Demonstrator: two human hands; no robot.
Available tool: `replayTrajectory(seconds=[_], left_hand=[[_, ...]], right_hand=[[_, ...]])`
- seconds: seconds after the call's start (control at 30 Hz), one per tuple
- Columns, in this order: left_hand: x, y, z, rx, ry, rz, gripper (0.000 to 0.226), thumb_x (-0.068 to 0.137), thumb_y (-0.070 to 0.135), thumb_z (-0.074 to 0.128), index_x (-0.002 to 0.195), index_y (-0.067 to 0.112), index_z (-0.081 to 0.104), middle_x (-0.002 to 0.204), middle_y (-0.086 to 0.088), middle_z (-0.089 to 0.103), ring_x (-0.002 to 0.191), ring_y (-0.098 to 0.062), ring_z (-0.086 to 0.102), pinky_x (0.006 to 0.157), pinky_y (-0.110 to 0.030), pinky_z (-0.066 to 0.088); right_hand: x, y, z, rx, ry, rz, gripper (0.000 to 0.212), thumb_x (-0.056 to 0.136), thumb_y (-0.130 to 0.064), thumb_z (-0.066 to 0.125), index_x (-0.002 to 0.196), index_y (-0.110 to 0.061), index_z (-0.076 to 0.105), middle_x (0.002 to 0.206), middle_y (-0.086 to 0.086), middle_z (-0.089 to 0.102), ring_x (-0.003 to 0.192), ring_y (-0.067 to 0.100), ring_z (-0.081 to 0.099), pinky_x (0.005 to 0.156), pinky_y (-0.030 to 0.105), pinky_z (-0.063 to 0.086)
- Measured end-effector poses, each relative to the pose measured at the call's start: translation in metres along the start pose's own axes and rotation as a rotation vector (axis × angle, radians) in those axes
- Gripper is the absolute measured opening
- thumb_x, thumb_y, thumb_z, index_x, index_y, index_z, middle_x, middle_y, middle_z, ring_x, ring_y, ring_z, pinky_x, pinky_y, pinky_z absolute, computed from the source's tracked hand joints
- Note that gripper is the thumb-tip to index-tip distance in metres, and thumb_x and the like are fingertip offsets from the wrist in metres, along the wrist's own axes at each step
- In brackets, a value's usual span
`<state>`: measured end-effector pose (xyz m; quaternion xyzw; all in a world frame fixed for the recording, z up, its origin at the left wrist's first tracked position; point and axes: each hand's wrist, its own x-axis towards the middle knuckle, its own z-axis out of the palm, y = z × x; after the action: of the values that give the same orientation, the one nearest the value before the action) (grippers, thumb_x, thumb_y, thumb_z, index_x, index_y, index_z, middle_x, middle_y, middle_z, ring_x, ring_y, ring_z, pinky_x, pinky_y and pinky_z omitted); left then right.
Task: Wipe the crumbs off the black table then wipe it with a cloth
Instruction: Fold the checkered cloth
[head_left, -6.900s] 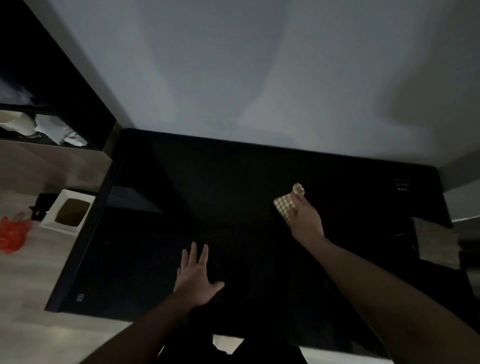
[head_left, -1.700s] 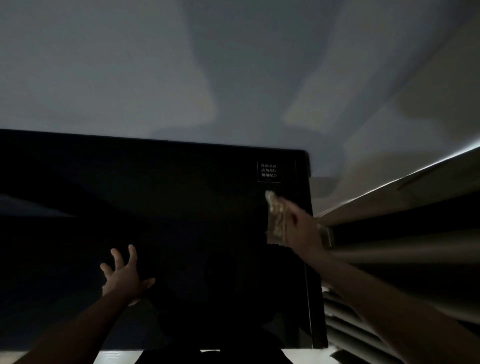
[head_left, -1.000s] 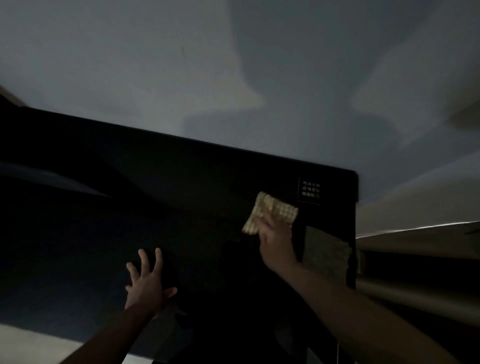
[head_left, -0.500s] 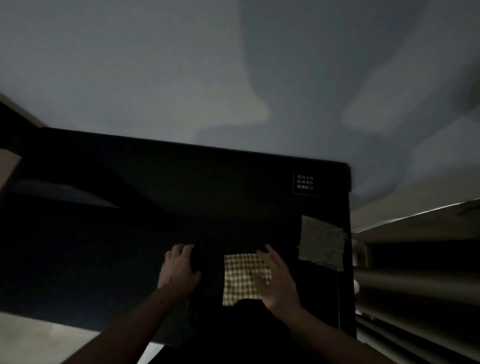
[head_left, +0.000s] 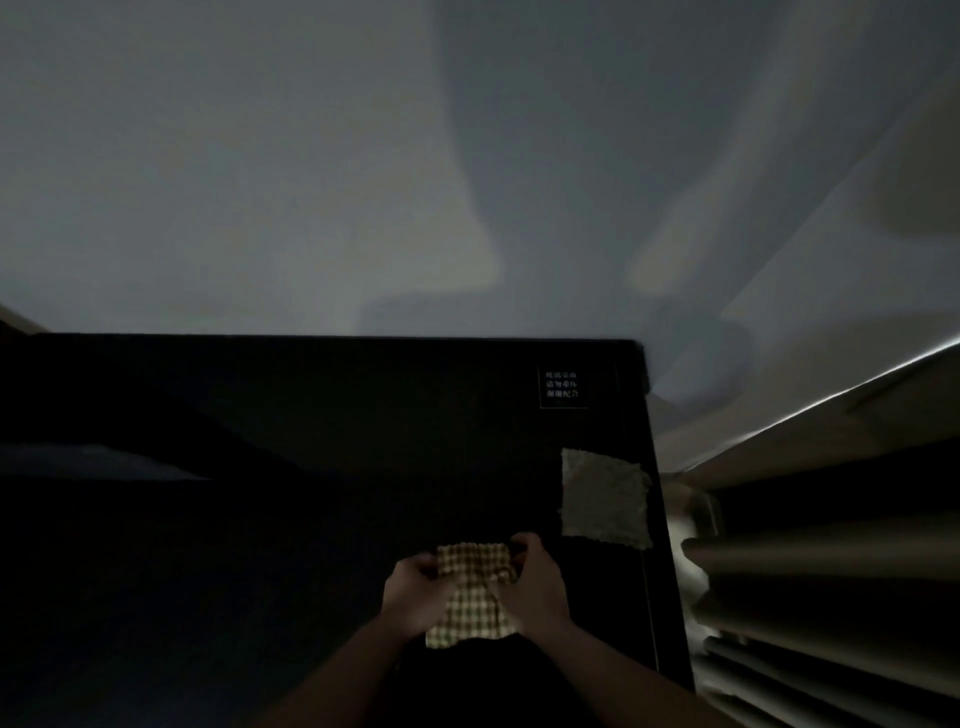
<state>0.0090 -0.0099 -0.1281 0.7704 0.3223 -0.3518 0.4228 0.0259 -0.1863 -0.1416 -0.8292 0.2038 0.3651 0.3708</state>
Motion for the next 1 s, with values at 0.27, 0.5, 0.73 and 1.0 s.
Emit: replayTrajectory(seconds=[0.27,0.5,0.73,1.0], left_hand=[[0.005,0.08,-0.015,-0.097,-0.155,0.421,0.019,0.093,0.019,0.06,0.097,0.035,0.071,0.098,0.002,0.076,0.092,-0.009,0.071,0.085,-0.036,0.053],[0.026,0.19,-0.011,-0.233,-0.2,0.543,0.016,0.086,0.028,0.066,0.096,0.038,0.073,0.107,0.001,0.077,0.105,-0.021,0.072,0.097,-0.047,0.056],[0.055,0.273,0.005,-0.24,-0.149,0.54,0.011,0.094,0.023,0.062,0.103,0.027,0.067,0.11,0.0,0.073,0.104,-0.021,0.07,0.094,-0.044,0.057],[0.088,0.277,0.02,0.459,0.017,0.582,0.068,0.093,0.026,0.057,0.154,0.018,0.028,0.155,-0.009,0.038,0.137,-0.031,0.045,0.11,-0.04,0.043]], right_hand=[[0.035,0.007,-0.056,0.557,-0.031,-0.232,0.052,0.067,-0.053,0.093,0.107,-0.028,0.072,0.106,-0.008,0.078,0.105,0.011,0.073,0.093,0.031,0.059],[0.071,-0.036,-0.142,0.811,-0.086,-0.21,0.051,0.078,-0.039,0.084,0.123,-0.016,0.073,0.115,0.003,0.079,0.104,0.019,0.076,0.084,0.031,0.061],[0.096,-0.068,-0.217,0.762,0.196,-0.294,0.024,0.096,-0.006,0.07,0.115,-0.02,0.072,0.105,-0.001,0.076,0.098,0.017,0.071,0.072,0.02,0.059],[0.149,-0.053,-0.23,0.015,0.376,-0.352,0.061,0.098,-0.016,0.066,0.155,-0.013,0.045,0.157,0.012,0.047,0.142,0.031,0.048,0.117,0.037,0.038]])
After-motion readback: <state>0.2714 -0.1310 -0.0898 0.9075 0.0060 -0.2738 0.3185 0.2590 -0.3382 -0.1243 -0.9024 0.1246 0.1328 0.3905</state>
